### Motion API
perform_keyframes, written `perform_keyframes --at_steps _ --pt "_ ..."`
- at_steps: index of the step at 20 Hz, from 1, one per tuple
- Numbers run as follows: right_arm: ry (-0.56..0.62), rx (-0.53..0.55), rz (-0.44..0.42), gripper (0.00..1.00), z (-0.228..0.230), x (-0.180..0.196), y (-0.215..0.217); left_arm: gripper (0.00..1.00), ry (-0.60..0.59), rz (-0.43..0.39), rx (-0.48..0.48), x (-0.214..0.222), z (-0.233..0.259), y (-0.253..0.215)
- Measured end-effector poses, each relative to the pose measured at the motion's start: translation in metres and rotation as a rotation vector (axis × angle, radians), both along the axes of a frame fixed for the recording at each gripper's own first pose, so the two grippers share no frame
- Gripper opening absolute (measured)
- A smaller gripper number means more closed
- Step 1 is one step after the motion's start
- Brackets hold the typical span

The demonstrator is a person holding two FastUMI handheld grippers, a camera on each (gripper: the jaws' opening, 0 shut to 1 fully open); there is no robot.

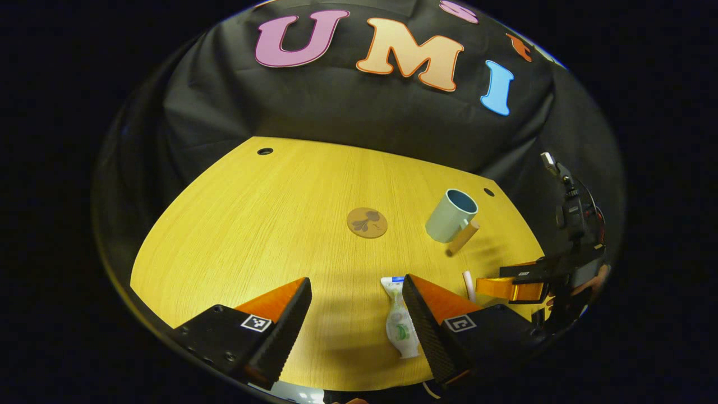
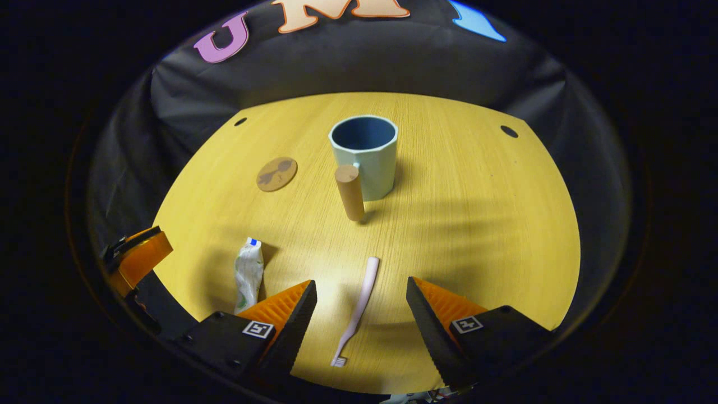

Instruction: Put the toothbrush and toothpaste on the desktop into the cup, then pick up the cup and place it on the coaster on the desktop.

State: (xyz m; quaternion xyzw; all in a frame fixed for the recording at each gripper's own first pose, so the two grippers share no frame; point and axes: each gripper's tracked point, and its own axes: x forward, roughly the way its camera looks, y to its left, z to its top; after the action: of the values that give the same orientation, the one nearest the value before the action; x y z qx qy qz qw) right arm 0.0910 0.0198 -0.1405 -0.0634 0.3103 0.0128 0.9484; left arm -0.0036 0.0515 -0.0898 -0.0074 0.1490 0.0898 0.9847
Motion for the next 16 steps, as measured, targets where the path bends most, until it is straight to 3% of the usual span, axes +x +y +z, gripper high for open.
perform_keyframes --at_steps 2,4,5,6,8,9,11,13,15,16 --pt "0.046 0.002 -0.023 0.94 -0.011 0.009 -0.001 0.95 0.016 -0.001 -0.006 0.003 -0.005 0.0" --pt "0.079 -0.002 -0.038 0.98 -0.017 0.017 -0.003 0.95 0.034 -0.004 -0.009 0.007 -0.011 -0.001" --pt "0.097 -0.007 -0.051 0.91 -0.02 0.02 -0.006 0.95 0.043 -0.005 -0.008 0.008 -0.013 0.0" --pt "0.116 -0.007 -0.058 0.97 -0.024 0.022 -0.007 0.95 0.051 -0.005 -0.005 0.01 -0.015 0.001" --pt "0.148 -0.006 -0.07 0.84 -0.03 0.024 -0.009 0.95 0.049 -0.003 0.005 0.014 -0.013 0.002" --pt "0.157 -0.009 -0.082 0.86 -0.032 0.025 -0.01 0.95 0.048 -0.004 0.009 0.016 -0.011 0.002" --pt "0.176 -0.004 -0.094 0.67 -0.036 0.027 -0.011 0.95 0.051 -0.004 0.011 0.017 -0.01 0.002" --pt "0.197 -0.001 -0.102 0.62 -0.038 0.027 -0.012 0.95 0.057 -0.007 0.004 0.021 -0.012 0.001" --pt "0.198 -0.001 -0.107 0.44 -0.038 0.029 -0.014 0.95 0.062 -0.008 -0.003 0.023 -0.015 0.001" --pt "0.197 -0.011 -0.109 0.46 -0.037 0.028 -0.016 0.95 0.065 -0.008 -0.006 0.024 -0.015 0.001"
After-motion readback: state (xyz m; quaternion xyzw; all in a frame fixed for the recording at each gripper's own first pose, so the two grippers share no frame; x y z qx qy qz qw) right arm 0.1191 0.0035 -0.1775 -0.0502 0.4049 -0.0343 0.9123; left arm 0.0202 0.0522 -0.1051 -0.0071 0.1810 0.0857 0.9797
